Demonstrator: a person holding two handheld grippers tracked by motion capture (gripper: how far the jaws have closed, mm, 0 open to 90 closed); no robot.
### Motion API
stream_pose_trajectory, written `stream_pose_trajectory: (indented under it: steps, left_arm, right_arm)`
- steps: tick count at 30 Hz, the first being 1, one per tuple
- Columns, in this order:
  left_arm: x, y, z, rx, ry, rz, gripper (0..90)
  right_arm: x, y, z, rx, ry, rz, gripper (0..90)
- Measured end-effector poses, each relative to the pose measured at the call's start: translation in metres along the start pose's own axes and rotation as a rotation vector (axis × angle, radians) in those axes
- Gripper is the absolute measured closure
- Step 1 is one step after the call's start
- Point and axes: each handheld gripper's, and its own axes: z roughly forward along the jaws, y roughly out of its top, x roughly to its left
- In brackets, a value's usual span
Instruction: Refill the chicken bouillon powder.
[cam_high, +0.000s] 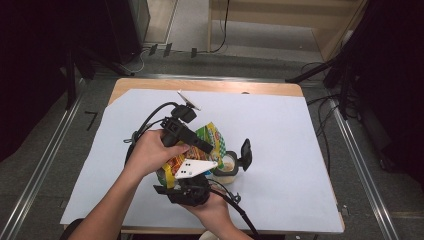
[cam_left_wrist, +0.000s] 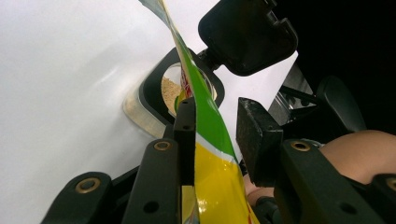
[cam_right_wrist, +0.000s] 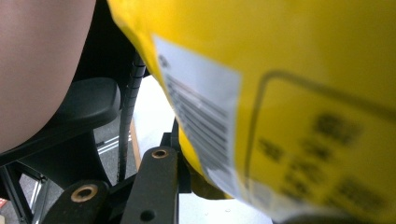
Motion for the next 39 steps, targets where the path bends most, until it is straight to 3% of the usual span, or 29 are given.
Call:
stream_pose_trajectory:
  steps: [15,39]
  left_arm:
    - [0.0014,0.0002,0.0007,-0.002,-0.005,0.002,70.8]
    - [0.0019,-0.0003,-0.0013,-0.018,-0.001,-0.003,70.9]
  right_arm:
    - [-0.0015,0.0000,-0.0017,-0.011,0.006,0.019,72.8]
    - [-0.0030,0.0024,-0.0014,0.005,0.006,0.003,72.7]
